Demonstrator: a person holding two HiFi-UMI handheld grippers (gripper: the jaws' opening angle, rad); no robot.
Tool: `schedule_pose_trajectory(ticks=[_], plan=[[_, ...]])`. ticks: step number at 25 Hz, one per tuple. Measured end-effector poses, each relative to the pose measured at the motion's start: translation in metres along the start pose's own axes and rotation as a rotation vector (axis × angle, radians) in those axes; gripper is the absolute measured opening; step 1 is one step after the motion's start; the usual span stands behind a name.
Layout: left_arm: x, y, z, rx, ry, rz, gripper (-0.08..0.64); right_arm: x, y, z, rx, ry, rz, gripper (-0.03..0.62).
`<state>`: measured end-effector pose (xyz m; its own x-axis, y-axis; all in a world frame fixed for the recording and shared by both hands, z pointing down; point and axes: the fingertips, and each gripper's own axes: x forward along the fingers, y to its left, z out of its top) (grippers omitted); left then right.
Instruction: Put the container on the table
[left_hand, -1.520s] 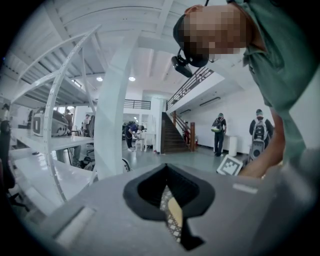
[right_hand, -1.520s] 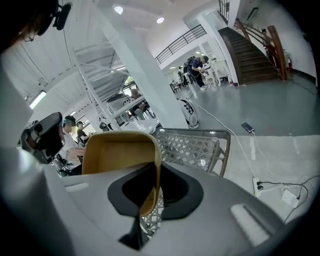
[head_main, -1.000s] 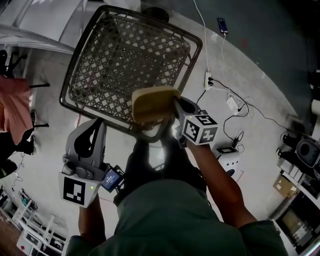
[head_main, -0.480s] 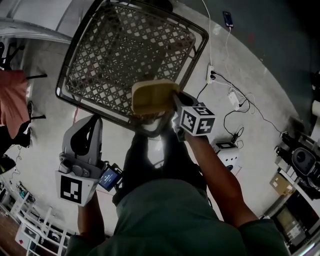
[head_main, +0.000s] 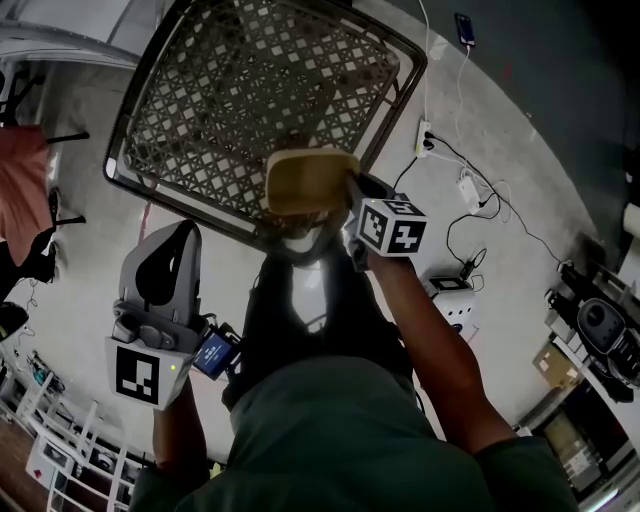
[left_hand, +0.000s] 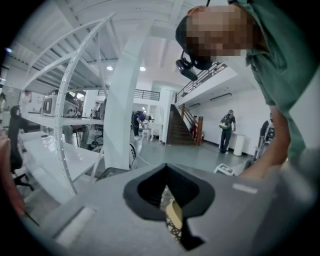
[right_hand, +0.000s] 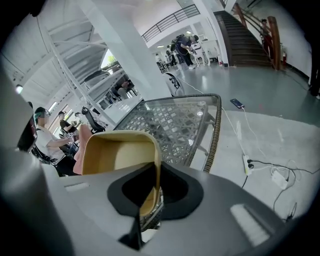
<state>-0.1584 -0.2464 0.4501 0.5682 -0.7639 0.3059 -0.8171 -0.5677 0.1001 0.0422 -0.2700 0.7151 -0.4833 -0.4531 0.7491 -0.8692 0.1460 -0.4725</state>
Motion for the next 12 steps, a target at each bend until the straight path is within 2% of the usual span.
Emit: schedule_pose_trajectory(ticks=[12], plan=[[-0.003,-0.002,-0.011,-0.008,0.003,0.011,0.002,0.012,-0.021,-0.019,0.016,0.053,-0.061,0.031]])
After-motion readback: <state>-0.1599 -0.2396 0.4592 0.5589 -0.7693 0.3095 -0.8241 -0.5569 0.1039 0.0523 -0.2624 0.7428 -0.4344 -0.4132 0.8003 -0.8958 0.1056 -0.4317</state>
